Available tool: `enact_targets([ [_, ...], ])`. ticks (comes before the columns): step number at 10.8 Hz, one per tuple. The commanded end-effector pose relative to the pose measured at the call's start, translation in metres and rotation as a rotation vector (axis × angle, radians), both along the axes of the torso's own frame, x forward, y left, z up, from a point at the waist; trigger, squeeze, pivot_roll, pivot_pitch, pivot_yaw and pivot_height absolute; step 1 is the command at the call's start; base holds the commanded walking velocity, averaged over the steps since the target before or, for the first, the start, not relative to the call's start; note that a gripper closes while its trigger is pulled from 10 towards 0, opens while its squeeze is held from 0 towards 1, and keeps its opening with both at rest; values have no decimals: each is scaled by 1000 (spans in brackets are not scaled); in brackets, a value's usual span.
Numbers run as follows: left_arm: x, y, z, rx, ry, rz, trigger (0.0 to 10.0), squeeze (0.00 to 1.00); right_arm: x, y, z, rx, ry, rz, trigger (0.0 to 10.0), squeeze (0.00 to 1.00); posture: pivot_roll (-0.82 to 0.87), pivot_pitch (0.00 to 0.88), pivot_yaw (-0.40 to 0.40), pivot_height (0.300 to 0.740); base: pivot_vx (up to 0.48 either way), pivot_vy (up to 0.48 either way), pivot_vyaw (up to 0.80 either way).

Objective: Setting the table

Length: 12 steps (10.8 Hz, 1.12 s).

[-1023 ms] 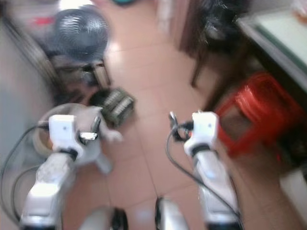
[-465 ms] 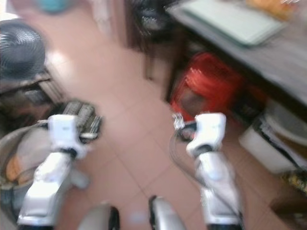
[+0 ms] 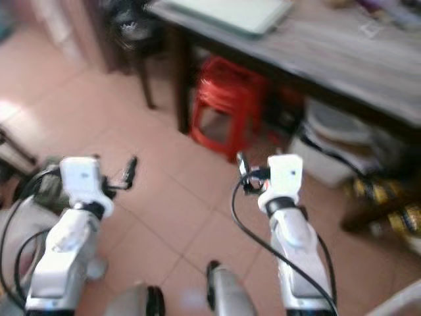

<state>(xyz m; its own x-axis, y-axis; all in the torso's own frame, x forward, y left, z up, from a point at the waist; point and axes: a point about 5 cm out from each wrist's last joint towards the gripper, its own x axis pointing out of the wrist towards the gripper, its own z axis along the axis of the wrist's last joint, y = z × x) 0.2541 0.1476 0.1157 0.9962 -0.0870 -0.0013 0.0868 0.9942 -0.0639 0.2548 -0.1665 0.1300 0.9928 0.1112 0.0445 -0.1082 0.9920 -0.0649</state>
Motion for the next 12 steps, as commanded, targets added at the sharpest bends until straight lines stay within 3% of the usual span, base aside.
enact_targets([
  [1, -4, -1, 3, -17, -17, 3, 10000, 0, -7, -7, 6, -19, -29, -35, 10000, 0, -25, 182, 11, 740, 0, 0, -800],
  [4, -20, 10, -5, 2, 17, 39, 10000, 0, -29, -18, 0, -40, -9, -97, 10000, 0, -30, 195, 23, 740, 0, 0, -800],
  [5, -30, 15, -10, 2, 39, 60, 10000, 0, -43, -21, -9, -45, 28, -115, 10000, 0, -37, 191, 25, 740, 0, 0, 0],
  [6, -31, 14, -12, 5, 46, 56, 10000, 0, -46, -20, -11, -43, 39, -120, 10000, 0, -41, 192, 23, 740, 0, 0, 0],
  [8, -21, 12, 1, 9, 11, 19, 10000, 0, -40, -13, -3, -53, 3, -87, 10000, 0, -39, 201, 35, 740, 0, 0, 0],
  [9, -21, 14, -5, 6, 20, 59, 10000, 0, -38, -19, -13, -56, 20, -126, 10000, 0, -25, 175, 40, 740, 0, 0, 0],
  [12, -7, 6, -5, -9, -5, 47, 10000, 0, -20, -3, -12, -45, -2, -48, 10000, 0, -14, 72, -7, 740, 0, 0, 0],
])
